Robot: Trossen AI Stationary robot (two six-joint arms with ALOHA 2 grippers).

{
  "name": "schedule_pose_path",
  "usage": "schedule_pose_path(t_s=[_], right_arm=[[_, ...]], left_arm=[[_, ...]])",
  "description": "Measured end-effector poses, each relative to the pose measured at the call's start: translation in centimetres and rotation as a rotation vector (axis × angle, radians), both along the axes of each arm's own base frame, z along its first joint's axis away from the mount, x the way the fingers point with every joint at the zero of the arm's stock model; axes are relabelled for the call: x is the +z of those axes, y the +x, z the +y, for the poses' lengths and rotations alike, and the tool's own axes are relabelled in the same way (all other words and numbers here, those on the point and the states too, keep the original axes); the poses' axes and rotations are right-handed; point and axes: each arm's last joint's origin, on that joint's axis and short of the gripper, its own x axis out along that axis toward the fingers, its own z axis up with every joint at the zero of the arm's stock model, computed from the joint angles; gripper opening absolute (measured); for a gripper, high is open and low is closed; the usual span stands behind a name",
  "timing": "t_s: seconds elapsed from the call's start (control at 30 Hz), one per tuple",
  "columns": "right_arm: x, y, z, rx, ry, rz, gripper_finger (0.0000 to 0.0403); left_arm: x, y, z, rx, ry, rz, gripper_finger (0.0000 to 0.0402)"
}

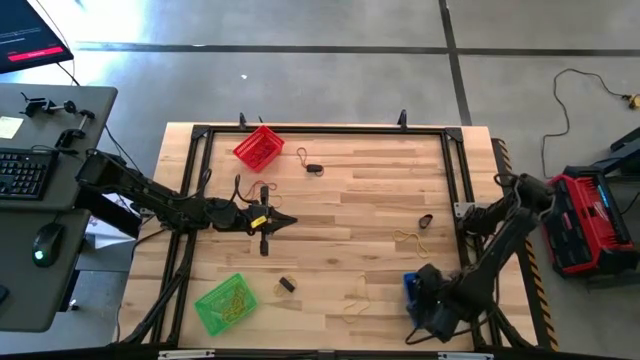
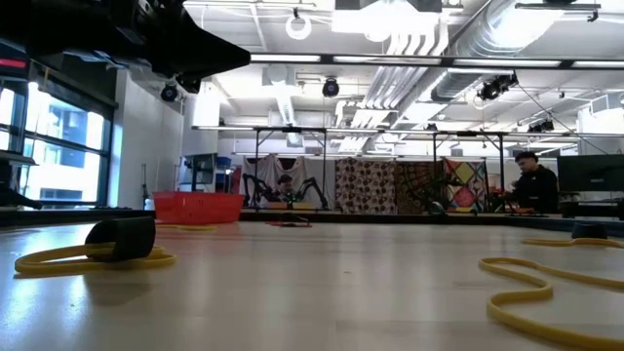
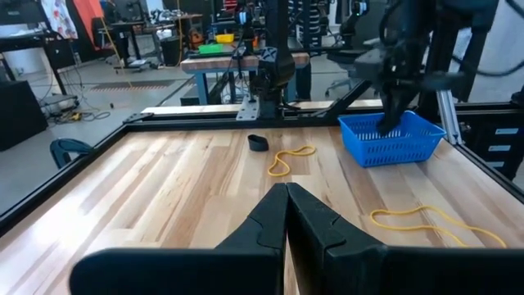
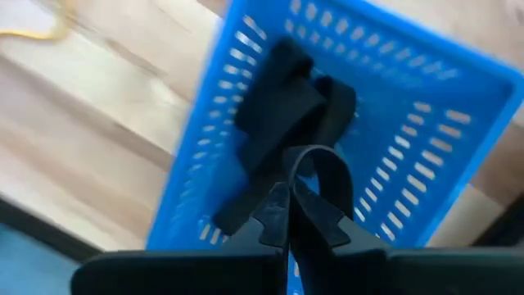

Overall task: Sort rubber bands into baskets
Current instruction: Put the black rubber band into the blue basket, then put the yellow rubber band into the green basket

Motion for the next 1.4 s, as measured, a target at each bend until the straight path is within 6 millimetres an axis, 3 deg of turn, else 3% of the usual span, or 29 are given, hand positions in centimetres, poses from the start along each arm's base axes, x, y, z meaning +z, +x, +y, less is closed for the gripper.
schedule_pose_path(t_s=[0.33, 0.87, 1.13, 1.4], right_arm=[[-1.6, 0.6, 0.2, 0.011, 0.012, 0.129, 0.0011], [-1.0, 0.1, 0.1, 0.103, 0.074, 0.203, 0.0132], [1.2, -0.2, -0.4, 0.169, 0.153, 0.124, 0.0142], [2.1, 0.8, -0.2, 0.344, 0.114, -0.122, 0.0142]], left_arm=[[0.0, 0.0, 0.0, 0.001, -0.008, 0.0, 0.0], [0.0, 0.0, 0.0, 0.003, -0.023, -0.002, 0.0], [0.0, 0.0, 0.0, 0.003, -0.025, -0.004, 0.0], [0.0, 0.0, 0.0, 0.003, -0.026, -0.004, 0.0]])
